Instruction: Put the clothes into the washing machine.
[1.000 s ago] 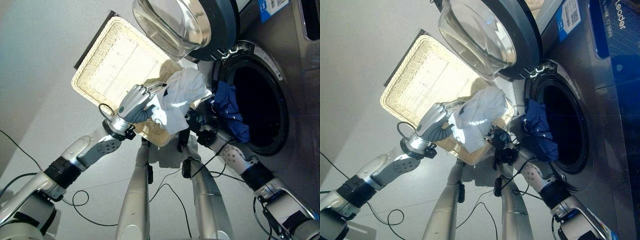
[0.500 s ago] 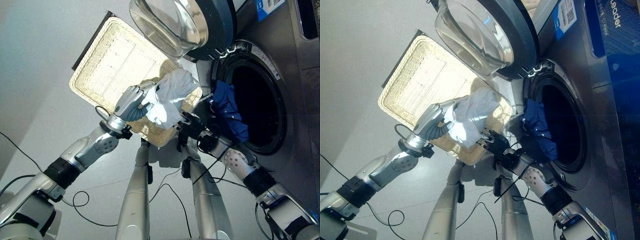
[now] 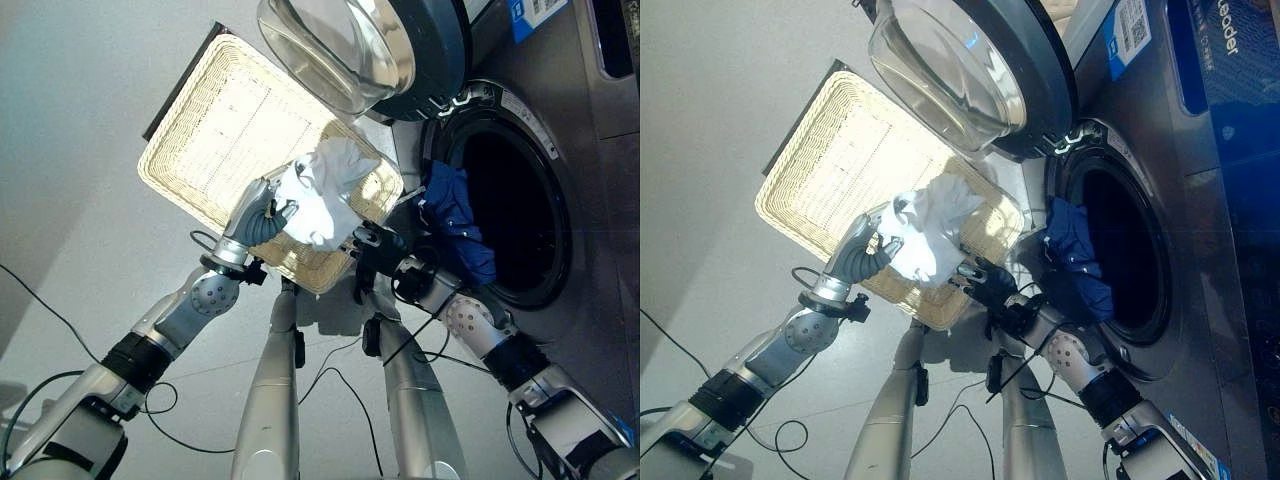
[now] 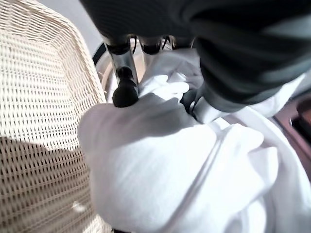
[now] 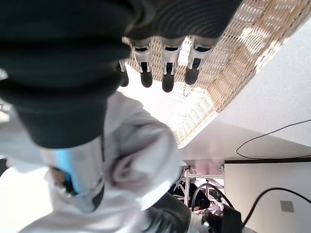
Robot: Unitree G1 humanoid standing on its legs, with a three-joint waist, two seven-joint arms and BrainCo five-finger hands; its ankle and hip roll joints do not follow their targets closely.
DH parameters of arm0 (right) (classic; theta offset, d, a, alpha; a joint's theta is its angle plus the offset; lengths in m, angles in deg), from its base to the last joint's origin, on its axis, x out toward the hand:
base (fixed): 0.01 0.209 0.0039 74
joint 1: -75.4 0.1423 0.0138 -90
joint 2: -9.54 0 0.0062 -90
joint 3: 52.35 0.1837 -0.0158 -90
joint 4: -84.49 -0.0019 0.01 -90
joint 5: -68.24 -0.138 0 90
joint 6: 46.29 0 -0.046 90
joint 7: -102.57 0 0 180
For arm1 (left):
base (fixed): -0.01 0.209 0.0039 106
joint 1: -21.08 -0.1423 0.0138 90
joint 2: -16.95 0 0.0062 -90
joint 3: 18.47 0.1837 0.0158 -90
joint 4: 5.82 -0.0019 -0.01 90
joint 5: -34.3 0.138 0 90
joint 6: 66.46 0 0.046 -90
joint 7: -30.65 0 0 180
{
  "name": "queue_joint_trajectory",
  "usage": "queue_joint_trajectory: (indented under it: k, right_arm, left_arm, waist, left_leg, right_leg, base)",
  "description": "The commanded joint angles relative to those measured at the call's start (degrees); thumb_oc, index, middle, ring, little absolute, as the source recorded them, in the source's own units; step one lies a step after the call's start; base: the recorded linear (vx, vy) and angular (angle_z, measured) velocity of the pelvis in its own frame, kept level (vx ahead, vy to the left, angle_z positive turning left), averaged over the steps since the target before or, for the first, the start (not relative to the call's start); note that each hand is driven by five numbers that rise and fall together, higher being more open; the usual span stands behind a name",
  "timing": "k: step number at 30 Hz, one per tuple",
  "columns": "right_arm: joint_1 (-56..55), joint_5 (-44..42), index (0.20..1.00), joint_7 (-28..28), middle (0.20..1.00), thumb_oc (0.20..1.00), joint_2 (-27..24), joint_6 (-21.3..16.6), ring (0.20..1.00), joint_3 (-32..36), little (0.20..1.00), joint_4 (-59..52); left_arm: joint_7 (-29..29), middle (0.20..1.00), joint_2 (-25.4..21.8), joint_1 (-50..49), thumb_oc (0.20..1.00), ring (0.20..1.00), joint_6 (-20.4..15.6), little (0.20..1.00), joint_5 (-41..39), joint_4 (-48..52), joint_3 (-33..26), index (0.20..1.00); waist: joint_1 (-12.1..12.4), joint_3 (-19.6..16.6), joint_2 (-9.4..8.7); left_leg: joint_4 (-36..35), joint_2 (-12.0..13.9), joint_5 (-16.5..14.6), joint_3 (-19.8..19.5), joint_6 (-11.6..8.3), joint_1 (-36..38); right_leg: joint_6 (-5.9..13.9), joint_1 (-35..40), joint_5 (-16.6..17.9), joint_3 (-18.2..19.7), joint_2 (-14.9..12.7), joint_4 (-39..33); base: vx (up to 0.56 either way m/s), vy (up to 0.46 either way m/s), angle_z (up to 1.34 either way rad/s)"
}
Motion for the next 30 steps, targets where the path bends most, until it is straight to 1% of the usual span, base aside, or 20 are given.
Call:
queue_joint_trajectory:
  k: [1,3,5,9,12,17,22,27,30]
  right_arm:
    - [-0.40,-2.10,1.000,-0.80,1.000,1.000,1.07,-0.13,1.000,0.44,1.000,-4.32]
    - [-0.47,-2.29,1.000,-0.82,1.000,1.000,0.84,0.12,1.000,0.58,1.000,-4.50]
    - [-0.30,-2.23,1.000,-0.61,1.000,1.000,0.50,0.38,1.000,0.62,1.000,-4.54]
    - [-0.01,-2.66,1.000,-0.30,1.000,1.000,-0.18,1.05,1.000,0.58,1.000,-3.87]
    - [0.38,-4.14,1.000,0.05,1.000,1.000,-0.63,1.53,1.000,0.29,1.000,-2.88]
    - [1.23,-5.08,1.000,-0.22,1.000,1.000,-0.89,1.42,1.000,-0.43,1.000,-1.93]
    - [1.80,-6.00,1.000,-0.35,1.000,1.000,-1.44,0.45,1.000,-1.21,1.000,-2.38]
    - [2.34,-7.31,1.000,0.21,1.000,1.000,-1.95,0.07,1.000,-2.33,1.000,-2.63]
    - [2.23,-7.69,1.000,0.24,1.000,1.000,-1.80,-0.04,1.000,-3.07,1.000,-2.70]
  left_arm:
    - [0.37,0.200,0.79,0.72,0.200,0.200,-4.28,0.200,1.34,5.56,-2.41,0.200]
    - [0.30,0.200,0.08,0.95,0.200,0.200,-5.03,0.200,4.32,5.83,-2.14,0.200]
    - [-0.39,0.200,-1.25,2.02,0.200,0.200,-6.15,0.200,9.46,6.26,-1.06,0.200]
    - [-1.57,0.200,-3.74,4.00,0.200,0.200,-8.23,0.200,13.84,6.50,0.87,0.200]
    - [-2.74,0.200,-5.76,6.19,0.200,0.200,-9.51,0.200,16.86,6.88,3.42,0.200]
    - [-0.92,0.200,-7.33,8.84,0.200,0.200,-9.03,0.200,16.82,6.53,7.21,0.200]
    - [-0.74,0.200,-8.89,10.83,0.200,0.200,-8.74,0.200,16.83,5.94,10.49,0.200]
    - [-0.36,0.200,-9.48,11.75,0.200,0.200,-9.99,0.200,15.19,5.61,12.52,0.200]
    - [1.83,0.200,-8.69,11.65,0.200,0.200,-11.48,0.200,12.84,5.86,13.96,0.200]
  waist:
    - [-1.17,-0.80,-0.82]
    - [-1.26,-0.80,-0.78]
    - [-1.51,-0.80,-0.67]
    - [-1.85,-0.80,-0.31]
    - [-2.07,-0.80,-0.11]
    - [-2.29,-0.80,0.11]
    - [-2.57,-0.80,0.01]
    - [-2.71,-0.80,0.04]
    - [-2.69,-0.80,0.05]
  left_leg:
    - [0.50,-5.26,-1.59,2.21,2.08,0.12]
    - [0.49,-5.27,-1.56,2.31,2.04,0.10]
    - [0.34,-5.24,-1.47,2.47,2.03,0.08]
    - [0.02,-5.10,-1.35,2.65,1.94,0.30]
    - [-0.03,-5.16,-1.33,2.66,1.95,0.14]
    - [-0.30,-5.12,-1.22,2.70,1.94,0.16]
    - [-0.25,-5.17,-0.91,2.65,1.99,-0.49]
    - [-0.34,-5.12,-0.88,2.69,2.08,-0.44]
    - [-0.57,-5.13,-1.09,2.53,2.20,-0.12]
  right_leg:
    - [7.75,4.72,11.16,-1.86,-0.85,-12.13]
    - [7.76,4.71,11.22,-1.76,-0.81,-12.20]
    - [7.73,4.53,11.40,-1.46,-0.63,-12.28]
    - [7.76,4.60,11.59,-0.86,-0.51,-12.57]
    - [7.75,4.44,11.89,-0.42,-0.44,-12.93]
    - [7.91,4.39,12.13,-0.09,-0.43,-13.17]
    - [8.01,3.84,12.67,0.14,-0.51,-13.43]
    - [8.10,3.81,12.85,0.42,-0.49,-13.61]
    - [8.23,3.99,12.90,0.57,-0.48,-13.81]
  base:
    - [0.00,0.000,0.00]
    - [0.00,0.000,0.00]
    - [0.00,0.000,0.00]
    - [0.00,0.024,0.00]
    - [0.00,0.000,0.00]
    - [0.00,0.000,0.00]
    - [0.00,0.000,0.00]
    - [0.00,0.000,0.00]
    - [0.00,0.000,0.00]
